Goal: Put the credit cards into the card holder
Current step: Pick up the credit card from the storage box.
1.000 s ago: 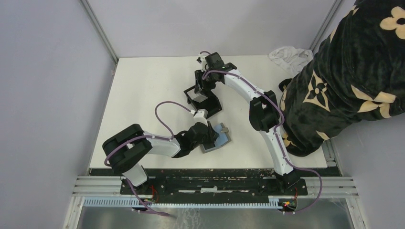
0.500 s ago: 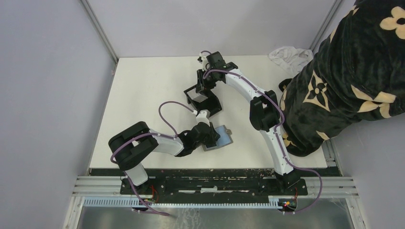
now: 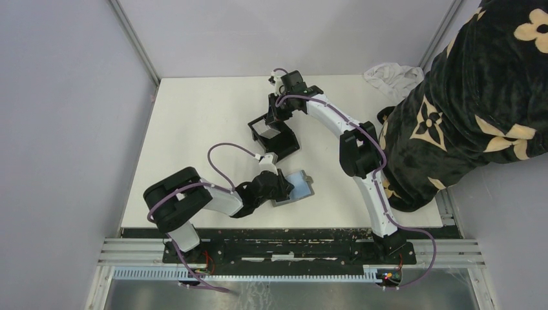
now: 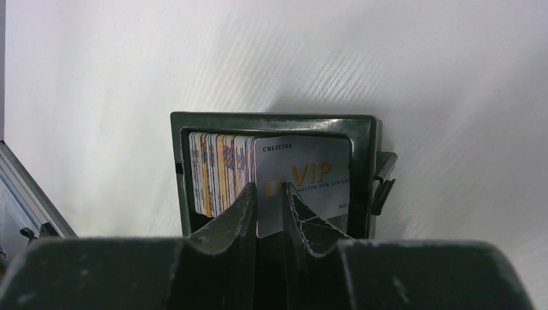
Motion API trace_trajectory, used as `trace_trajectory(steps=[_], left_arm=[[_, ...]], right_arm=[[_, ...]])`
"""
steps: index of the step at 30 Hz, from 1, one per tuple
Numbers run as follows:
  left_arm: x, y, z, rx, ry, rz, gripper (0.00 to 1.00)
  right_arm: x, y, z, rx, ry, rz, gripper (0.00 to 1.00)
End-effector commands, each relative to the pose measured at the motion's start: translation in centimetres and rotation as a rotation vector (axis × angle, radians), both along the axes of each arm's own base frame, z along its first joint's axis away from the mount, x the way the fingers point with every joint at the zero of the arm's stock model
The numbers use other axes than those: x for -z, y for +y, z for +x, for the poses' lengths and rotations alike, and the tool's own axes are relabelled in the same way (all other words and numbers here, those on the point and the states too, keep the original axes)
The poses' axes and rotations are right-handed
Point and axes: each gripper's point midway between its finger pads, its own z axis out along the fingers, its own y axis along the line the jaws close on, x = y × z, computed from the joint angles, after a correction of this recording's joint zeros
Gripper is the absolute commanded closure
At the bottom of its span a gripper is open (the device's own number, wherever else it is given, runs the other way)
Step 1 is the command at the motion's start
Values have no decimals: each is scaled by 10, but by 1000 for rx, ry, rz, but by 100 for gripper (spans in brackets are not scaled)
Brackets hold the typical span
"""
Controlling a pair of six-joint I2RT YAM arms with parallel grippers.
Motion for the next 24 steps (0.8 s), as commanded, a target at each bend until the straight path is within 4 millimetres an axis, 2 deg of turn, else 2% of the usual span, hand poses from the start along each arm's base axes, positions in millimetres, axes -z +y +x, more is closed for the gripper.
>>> trace_trajectory(steps=[1,13,24], left_arm=[[14,21,-4,-40,21,52,77],[10,25,-5,-49,16,46,77],[8,24,-4,-49,11,48,77]], right_arm=[[2,-4,-11,9,30,-22,85],[-18,-7,-12,25,-8,-9,86],[-31,-6,-11,31,-21,7,78]])
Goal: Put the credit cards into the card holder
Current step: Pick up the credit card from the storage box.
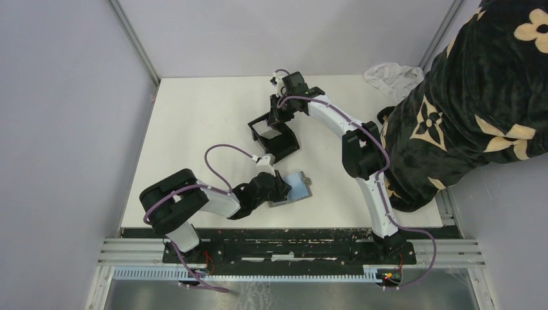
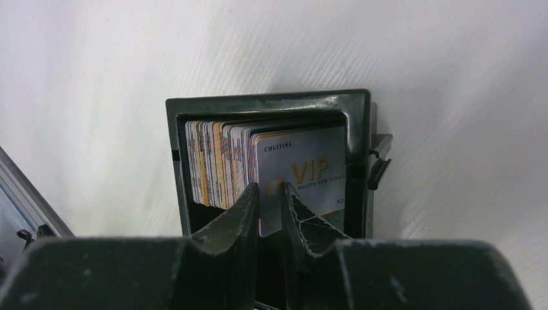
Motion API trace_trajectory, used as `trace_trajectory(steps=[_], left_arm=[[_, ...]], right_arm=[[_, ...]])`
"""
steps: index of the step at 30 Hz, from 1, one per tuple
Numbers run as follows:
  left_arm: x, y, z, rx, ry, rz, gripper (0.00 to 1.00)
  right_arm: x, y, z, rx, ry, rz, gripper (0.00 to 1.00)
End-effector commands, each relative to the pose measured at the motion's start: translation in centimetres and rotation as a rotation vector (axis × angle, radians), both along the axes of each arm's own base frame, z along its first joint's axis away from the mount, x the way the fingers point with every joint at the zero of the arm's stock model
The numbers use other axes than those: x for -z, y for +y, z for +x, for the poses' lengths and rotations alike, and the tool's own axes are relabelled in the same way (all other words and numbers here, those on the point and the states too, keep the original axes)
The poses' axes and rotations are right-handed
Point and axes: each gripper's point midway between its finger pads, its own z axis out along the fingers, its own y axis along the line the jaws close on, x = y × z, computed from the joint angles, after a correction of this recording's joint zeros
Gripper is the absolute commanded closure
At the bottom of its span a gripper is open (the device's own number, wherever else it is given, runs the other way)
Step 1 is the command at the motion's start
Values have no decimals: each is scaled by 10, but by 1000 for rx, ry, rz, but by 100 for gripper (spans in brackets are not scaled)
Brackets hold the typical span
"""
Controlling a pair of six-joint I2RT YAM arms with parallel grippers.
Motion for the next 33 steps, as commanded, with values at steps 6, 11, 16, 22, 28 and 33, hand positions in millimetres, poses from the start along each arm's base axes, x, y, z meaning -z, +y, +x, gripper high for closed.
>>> trace_trajectory(steps=[6,11,16,22,28,33], left_arm=[[9,13,-1,-31,18,39,77],[11,13,-2,-31,23,35,77],[11,12,-2,-30,25,32,77],[10,12,-2,-31,25,26,77],[10,12,-4,-28,27,19,77],[9,13,-4,-31,26,13,77]], right_arm=[[-27,3,-7,0,-11,23,74],[-29,2,-8,0,-12,23,79],[-33,5,-10,-5,-9,40,79],[-43,7,-13,-9,-14,65,78],[-49,10,-16,-14,-15,74,77],[-53,12,-18,-17,-20,76,77]])
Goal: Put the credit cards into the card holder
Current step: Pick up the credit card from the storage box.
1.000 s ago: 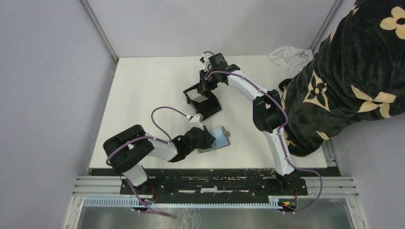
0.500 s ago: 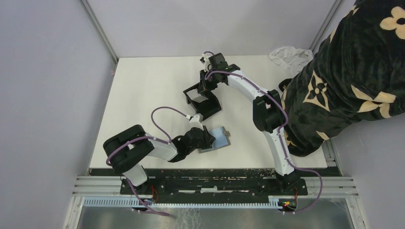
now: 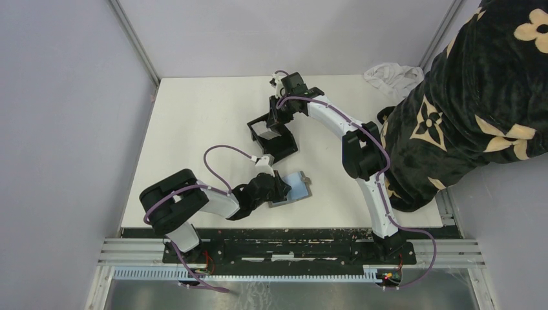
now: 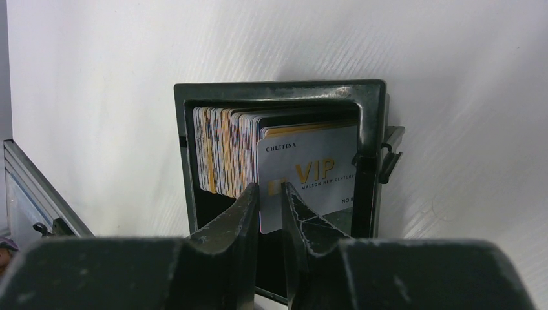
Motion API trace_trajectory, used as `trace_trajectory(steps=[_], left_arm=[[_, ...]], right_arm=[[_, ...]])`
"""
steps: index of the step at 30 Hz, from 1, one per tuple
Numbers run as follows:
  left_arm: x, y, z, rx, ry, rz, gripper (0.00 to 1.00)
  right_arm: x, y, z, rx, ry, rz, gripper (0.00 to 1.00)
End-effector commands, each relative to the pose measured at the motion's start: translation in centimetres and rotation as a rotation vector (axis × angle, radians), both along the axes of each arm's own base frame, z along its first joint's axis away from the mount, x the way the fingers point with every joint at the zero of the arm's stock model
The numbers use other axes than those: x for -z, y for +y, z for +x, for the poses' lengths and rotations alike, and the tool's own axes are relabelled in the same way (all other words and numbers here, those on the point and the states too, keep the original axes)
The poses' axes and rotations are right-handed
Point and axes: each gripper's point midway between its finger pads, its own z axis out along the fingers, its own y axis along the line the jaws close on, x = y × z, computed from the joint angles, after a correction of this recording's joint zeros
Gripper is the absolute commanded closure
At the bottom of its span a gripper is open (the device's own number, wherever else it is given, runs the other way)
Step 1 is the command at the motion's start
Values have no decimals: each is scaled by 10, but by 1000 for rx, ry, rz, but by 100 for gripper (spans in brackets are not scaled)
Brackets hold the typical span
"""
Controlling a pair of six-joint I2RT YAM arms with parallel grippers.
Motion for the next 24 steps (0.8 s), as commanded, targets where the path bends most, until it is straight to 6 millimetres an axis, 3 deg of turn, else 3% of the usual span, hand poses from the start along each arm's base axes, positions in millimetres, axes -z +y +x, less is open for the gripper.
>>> trace_trajectory(steps=[1,13,24], left_arm=[[10,11,-5,-21,30,22,77],[10,10,-5,-19,31,16,77],[8,9,-3,-21,23,14,78]], right_arm=[[-51,10,-9,-22,-58,68,78],[-59,8,-10,-17,-73,65,84],[-60,-15,-9,20,-122,-44,99]])
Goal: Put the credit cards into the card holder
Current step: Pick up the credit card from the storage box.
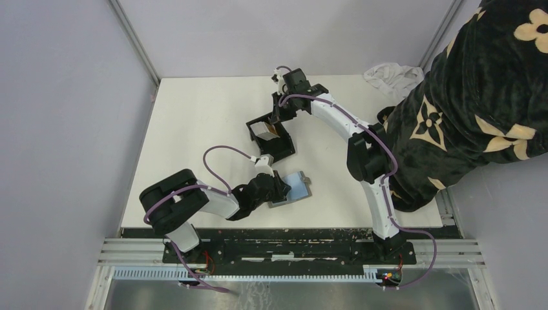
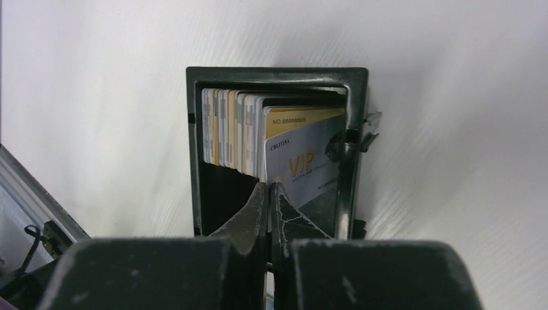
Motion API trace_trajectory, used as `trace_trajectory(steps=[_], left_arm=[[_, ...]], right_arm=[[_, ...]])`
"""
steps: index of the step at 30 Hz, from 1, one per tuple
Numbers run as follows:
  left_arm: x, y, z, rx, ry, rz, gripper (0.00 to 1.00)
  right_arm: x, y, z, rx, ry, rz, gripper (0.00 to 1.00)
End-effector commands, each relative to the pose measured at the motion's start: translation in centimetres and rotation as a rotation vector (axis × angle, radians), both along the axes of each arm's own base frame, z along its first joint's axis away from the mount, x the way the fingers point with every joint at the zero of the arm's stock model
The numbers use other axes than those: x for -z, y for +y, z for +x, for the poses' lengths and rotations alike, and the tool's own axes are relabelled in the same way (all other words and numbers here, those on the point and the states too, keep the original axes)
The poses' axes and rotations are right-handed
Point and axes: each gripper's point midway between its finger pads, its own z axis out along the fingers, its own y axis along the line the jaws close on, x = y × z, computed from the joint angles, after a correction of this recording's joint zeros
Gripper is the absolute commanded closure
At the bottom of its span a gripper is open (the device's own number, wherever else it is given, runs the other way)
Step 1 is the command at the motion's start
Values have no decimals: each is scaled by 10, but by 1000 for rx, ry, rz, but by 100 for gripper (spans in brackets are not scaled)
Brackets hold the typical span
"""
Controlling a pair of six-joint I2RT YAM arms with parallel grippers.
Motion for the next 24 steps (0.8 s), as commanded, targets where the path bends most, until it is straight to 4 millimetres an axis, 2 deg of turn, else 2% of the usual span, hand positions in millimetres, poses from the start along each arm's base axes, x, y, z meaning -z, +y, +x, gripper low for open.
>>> trace_trajectory(steps=[1,11,24], left_arm=[[7,7,-2,-13,20,22,77],[-14,5,3,-9,-26,10,76],[-43,5,8,-14,-84,-7,69]], right_arm=[[-34,-9,-3,7,-80,-29,99],[-45,-27,-5,35,-140,-87,99],[-64,-27,-15,32,-175,-73,99]])
